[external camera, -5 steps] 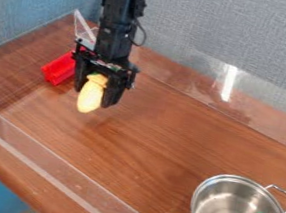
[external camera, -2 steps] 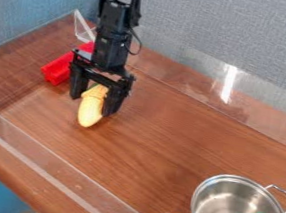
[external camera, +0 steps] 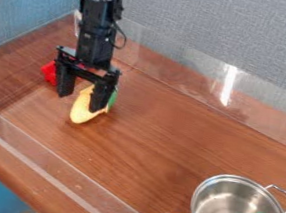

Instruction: Push the yellow object to the left side of the table

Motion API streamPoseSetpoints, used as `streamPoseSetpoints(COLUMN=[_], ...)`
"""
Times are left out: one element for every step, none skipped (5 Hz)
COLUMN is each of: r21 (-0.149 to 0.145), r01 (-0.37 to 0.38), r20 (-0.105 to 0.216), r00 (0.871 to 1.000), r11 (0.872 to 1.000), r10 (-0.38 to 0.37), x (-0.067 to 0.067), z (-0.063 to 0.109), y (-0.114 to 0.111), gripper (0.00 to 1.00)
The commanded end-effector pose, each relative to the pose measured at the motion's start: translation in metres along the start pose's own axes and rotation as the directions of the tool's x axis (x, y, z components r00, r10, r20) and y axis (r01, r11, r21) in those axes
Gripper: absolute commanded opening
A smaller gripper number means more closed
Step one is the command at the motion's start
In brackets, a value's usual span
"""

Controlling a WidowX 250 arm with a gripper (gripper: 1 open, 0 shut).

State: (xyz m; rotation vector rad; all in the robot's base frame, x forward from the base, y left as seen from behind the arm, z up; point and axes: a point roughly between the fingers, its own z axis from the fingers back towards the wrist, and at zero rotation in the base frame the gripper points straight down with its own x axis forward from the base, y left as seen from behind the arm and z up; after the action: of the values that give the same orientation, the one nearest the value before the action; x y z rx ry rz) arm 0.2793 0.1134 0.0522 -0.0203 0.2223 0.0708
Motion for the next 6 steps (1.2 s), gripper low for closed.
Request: streamPoseSetpoints(r21=[0.024,0.027,0.034,0.044,0.059,0.073], r01=[0.017,0.052,0.088,0.123,0.183,0.239], r20=[0.117,0.151,0.182,0.204,0.213,0.219], r00=[0.993,0.987,0.979,0.97,0.958,0.943], r11=[1.0,0.998,0.996,0.991,0.981,0.968], r10=[-0.02,-0.055,-0.092,-0.129,-0.191,-0.25], x=[0.001,-0.004,-0.009,-0.012,-0.018,-0.023], z=[0.04,0.051,0.06,0.066,0.075,0.081], y=[0.01,0.011,0.012,0.011,0.003,-0.004], gripper=[1.0,1.0,1.0,1.0,1.0,1.0])
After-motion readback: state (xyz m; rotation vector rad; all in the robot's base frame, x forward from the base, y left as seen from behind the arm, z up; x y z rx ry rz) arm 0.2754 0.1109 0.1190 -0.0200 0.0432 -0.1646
